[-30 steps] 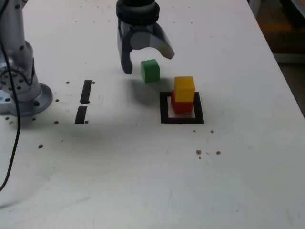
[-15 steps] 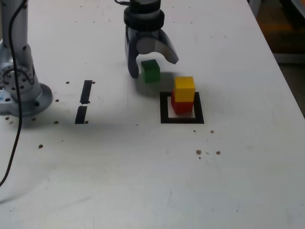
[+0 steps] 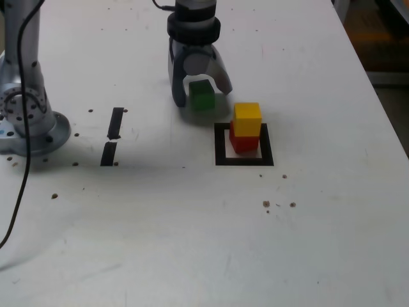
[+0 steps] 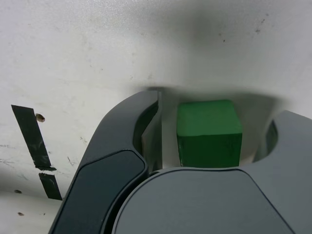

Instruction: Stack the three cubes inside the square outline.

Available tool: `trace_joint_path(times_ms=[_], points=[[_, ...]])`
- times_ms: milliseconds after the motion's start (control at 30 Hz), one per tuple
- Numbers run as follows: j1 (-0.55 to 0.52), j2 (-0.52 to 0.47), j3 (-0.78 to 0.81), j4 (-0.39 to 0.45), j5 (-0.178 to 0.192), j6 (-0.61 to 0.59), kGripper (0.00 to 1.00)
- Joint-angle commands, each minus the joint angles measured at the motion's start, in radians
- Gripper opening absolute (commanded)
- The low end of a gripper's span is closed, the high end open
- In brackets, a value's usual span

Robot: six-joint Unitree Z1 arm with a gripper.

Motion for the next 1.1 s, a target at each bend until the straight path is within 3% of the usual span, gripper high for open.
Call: trace_joint_path(times_ms=[0, 200, 333, 667, 1067], points=[[0.003, 0.003, 0.007, -0.016, -0.002, -0.002, 0.55], [0.003, -0.001, 0.015, -0.054, 0.002, -0.003, 0.29], [0.003, -0.01, 0.016, -0.062, 0.004, -0.001, 0.2], [0.0, -0.097, 0.012, -0.012, 0.007, -0.004, 0.1], [-0.083, -0.153, -0.141, 0.21, 0.02, -0.073, 0.1]])
